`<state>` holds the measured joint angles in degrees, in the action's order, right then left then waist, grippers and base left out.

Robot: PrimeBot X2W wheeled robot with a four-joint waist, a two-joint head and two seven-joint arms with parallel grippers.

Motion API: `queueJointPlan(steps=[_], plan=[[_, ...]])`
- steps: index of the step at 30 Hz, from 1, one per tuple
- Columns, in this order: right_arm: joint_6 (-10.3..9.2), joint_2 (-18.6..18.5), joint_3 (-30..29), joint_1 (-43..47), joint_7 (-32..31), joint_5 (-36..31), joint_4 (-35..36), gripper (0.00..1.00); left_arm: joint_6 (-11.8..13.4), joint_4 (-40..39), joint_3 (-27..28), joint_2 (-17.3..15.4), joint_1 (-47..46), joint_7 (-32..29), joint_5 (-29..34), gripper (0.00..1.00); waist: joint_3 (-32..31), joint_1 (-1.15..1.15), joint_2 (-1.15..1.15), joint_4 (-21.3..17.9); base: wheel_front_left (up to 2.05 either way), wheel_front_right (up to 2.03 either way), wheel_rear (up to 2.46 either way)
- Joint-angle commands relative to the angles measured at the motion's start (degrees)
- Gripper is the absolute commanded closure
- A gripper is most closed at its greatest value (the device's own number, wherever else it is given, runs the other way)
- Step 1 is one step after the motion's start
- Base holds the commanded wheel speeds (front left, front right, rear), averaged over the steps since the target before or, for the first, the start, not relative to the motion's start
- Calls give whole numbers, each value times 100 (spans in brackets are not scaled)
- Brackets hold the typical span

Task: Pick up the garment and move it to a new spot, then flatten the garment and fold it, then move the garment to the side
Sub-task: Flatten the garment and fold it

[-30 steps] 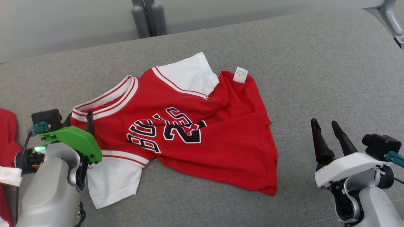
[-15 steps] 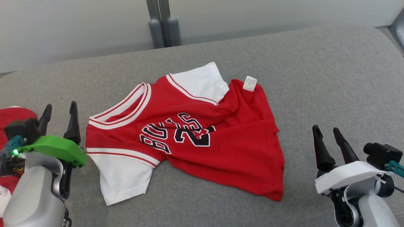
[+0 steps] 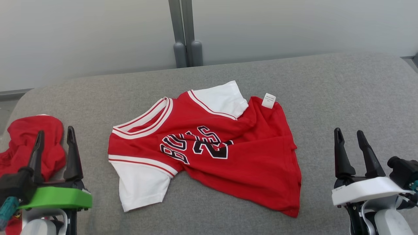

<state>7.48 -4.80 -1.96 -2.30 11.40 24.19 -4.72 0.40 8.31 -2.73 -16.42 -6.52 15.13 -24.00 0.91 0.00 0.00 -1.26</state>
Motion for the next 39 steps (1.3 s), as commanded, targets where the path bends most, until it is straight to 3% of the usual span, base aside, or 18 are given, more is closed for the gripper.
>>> queueJointPlan(steps=[1,9,28,34,39], plan=[[3,-2,-9,116,60,-43,56,0,45,-117,67,53,225,-1,91,0,-55,0,0,66,0,0,0],[3,49,4,438,230,-97,244,0,51,-572,280,468,966,0,294,0,-42,0,0,94,0,0,0],[3,-208,14,284,47,-34,371,0,-259,-339,314,586,805,-3,421,0,-27,0,0,55,0,0,0],[4,-383,0,281,-200,111,503,0,-396,-78,146,631,802,-768,41,0,-7,0,0,19,0,0,0],[3,-767,624,556,-1006,691,587,0,-344,-119,58,696,829,-1737,-338,0,64,0,0,20,0,0,0]])
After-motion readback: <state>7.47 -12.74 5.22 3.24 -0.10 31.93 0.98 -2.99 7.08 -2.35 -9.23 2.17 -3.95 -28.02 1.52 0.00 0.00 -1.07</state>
